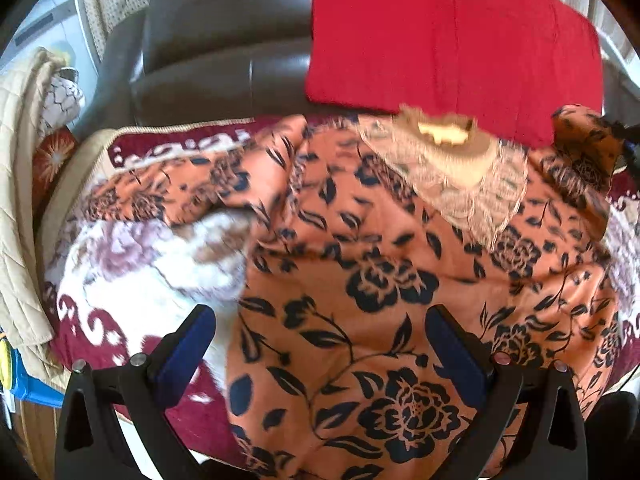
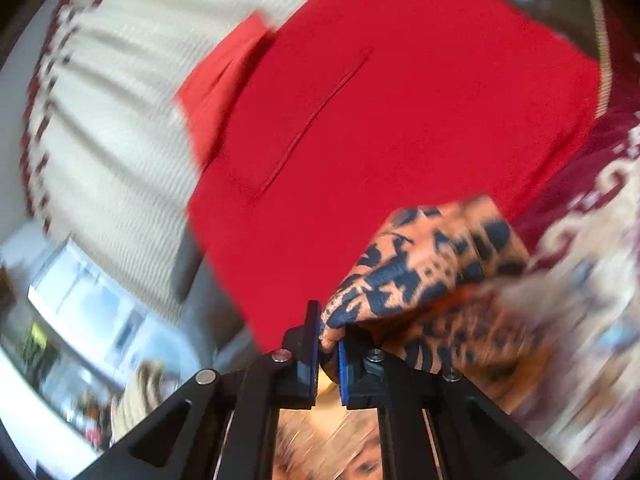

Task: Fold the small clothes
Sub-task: 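Grasp the blouse sleeve with the right gripper and fold it across the body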

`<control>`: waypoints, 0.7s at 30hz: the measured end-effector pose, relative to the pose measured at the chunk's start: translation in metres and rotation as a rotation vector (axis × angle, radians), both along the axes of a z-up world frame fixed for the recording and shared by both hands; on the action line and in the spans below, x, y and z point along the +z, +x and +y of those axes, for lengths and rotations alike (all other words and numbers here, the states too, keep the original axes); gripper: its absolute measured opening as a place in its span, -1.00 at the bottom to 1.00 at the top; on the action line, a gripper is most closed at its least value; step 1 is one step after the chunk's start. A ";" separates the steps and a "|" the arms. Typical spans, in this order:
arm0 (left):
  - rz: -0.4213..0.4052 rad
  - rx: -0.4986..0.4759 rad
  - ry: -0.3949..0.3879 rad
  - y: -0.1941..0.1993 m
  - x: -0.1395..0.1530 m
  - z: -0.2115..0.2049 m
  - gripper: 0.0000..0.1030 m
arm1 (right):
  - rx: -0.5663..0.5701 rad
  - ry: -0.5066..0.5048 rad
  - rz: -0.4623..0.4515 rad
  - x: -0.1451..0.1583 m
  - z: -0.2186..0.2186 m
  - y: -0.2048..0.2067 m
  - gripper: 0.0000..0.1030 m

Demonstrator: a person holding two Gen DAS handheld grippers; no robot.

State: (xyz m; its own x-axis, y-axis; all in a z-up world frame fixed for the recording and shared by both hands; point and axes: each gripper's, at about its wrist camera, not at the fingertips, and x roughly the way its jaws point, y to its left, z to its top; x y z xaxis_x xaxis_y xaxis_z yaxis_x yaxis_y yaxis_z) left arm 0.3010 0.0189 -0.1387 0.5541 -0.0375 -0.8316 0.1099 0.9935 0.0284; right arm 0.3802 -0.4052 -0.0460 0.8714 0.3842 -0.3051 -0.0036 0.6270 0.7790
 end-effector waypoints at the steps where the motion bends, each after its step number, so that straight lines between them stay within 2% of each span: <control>1: -0.008 0.002 -0.003 0.000 0.004 0.004 1.00 | 0.037 -0.002 0.007 -0.002 0.021 0.002 -0.85; 4: -0.024 0.003 -0.023 -0.005 0.013 0.011 1.00 | 0.149 -0.009 0.060 -0.024 0.088 0.011 -0.85; 6: -0.030 -0.001 -0.039 -0.004 0.017 0.011 1.00 | 0.229 -0.028 0.141 -0.049 0.133 0.013 -0.84; 7: -0.030 -0.008 -0.046 -0.002 0.017 0.009 1.00 | 0.264 -0.032 0.192 -0.062 0.149 0.015 -0.76; 10: -0.032 -0.039 -0.073 -0.004 0.019 0.005 1.00 | 0.379 -0.006 0.361 -0.098 0.188 0.018 -0.73; 12: -0.017 -0.063 -0.090 0.000 0.018 -0.001 1.00 | 0.410 0.064 0.440 -0.115 0.196 0.012 -0.47; 13: -0.002 -0.074 -0.099 0.000 0.018 -0.005 1.00 | 0.417 0.100 0.450 -0.120 0.197 0.006 -0.11; 14: 0.014 -0.082 -0.109 0.003 0.018 -0.010 1.00 | 0.421 0.156 0.431 -0.122 0.195 -0.006 0.44; 15: 0.024 -0.090 -0.119 0.006 0.016 -0.014 1.00 | 0.400 0.199 0.391 -0.120 0.190 -0.018 0.56; 16: 0.033 -0.100 -0.131 0.008 0.016 -0.020 1.00 | 0.370 0.216 0.352 -0.114 0.179 -0.023 0.63; 21: 0.025 -0.161 -0.142 0.005 0.013 -0.062 1.00 | 0.218 0.268 0.113 -0.086 0.125 -0.039 0.62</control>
